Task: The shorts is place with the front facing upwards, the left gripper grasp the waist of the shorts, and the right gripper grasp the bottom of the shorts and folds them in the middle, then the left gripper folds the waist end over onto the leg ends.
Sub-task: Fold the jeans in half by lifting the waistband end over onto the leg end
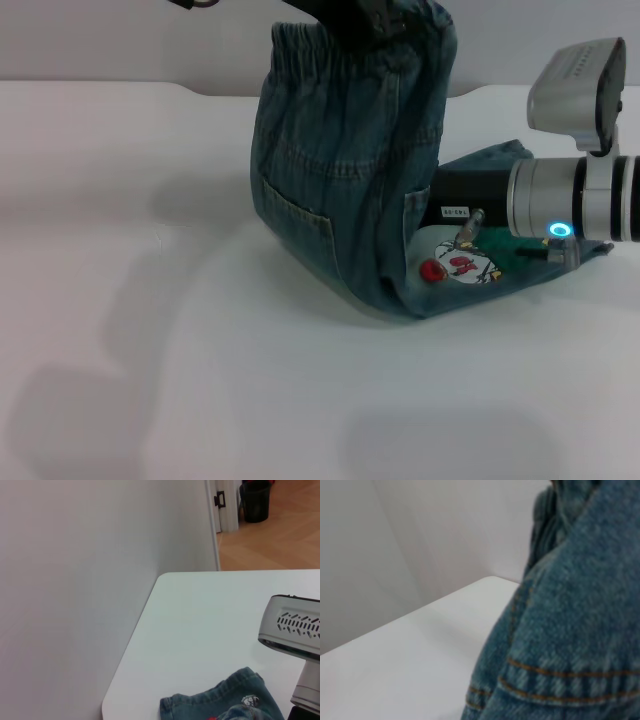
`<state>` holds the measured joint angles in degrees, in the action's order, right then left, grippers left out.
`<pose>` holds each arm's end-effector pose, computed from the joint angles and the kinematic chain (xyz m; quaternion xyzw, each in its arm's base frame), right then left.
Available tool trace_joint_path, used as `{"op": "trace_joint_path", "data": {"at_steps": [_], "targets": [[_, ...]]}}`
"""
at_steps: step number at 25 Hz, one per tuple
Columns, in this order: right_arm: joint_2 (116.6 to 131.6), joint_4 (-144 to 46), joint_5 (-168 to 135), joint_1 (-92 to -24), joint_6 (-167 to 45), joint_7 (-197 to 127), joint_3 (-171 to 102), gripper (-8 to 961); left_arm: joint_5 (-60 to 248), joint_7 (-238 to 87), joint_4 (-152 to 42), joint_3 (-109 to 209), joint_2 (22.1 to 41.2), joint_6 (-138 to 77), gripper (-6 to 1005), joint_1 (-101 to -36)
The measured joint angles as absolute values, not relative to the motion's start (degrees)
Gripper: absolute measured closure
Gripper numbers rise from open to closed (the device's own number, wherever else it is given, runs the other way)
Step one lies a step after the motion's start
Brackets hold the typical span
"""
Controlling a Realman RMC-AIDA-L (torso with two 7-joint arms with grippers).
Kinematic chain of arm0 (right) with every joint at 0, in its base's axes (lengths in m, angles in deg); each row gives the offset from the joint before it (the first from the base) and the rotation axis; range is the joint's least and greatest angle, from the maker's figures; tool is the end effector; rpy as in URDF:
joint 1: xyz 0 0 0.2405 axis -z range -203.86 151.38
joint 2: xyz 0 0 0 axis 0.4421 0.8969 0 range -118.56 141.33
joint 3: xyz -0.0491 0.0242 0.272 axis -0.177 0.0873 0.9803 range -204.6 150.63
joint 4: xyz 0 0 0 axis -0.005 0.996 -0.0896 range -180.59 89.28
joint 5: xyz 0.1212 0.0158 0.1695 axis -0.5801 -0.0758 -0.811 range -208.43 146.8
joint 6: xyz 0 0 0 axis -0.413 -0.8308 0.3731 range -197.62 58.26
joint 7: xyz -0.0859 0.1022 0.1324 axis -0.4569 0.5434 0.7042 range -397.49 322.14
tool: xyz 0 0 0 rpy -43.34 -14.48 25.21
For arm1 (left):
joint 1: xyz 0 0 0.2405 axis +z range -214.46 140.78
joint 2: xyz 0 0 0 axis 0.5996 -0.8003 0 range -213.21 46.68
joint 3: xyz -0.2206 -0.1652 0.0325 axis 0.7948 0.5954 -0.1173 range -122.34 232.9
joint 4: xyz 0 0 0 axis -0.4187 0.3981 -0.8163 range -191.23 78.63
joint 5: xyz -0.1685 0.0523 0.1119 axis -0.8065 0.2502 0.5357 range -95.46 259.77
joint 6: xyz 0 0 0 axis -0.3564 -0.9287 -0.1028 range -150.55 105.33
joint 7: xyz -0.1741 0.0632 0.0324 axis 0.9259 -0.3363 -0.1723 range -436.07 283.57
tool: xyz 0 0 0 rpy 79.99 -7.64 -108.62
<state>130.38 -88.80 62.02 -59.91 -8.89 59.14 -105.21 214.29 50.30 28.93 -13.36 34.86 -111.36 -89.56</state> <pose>0.1905 0.4020 -0.1077 -0.9382 0.2439 0.1982 0.1448 -0.0187 0.4188 -0.0076 -0.9838 -0.0005 -0.0165 0.1785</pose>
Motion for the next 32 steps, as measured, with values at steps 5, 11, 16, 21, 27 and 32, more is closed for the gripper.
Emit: {"op": "trace_joint_path", "data": {"at_steps": [5,11,16,21,27,32], "targets": [[130.38,-88.7,62.0,-60.6,-8.6,59.3,-105.7,495,214.3,50.2,28.9,-13.4,34.86,-111.4,937,-89.6],[130.34,-88.0,62.2,-60.4,-9.2,59.5,-105.5,496,214.4,50.2,29.0,-14.3,34.86,-111.4,937,-88.8],[130.08,-86.6,62.5,-59.3,-12.1,59.5,-105.2,496,214.4,50.2,29.0,-14.9,34.85,-111.0,936,-88.0],[130.01,-85.9,64.0,-58.3,-15.2,59.3,-105.1,495,214.2,50.1,29.0,-16.2,34.85,-109.8,936,-87.3],[129.99,-86.4,64.2,-57.0,-18.3,59.2,-104.1,495,214.1,50.1,29.0,-16.9,34.86,-109.7,935,-86.9],[130.00,-87.4,63.9,-55.8,-20.9,56.4,-101.1,495,213.1,50.2,29.0,-18.2,34.91,-108.8,935,-86.0]]}}
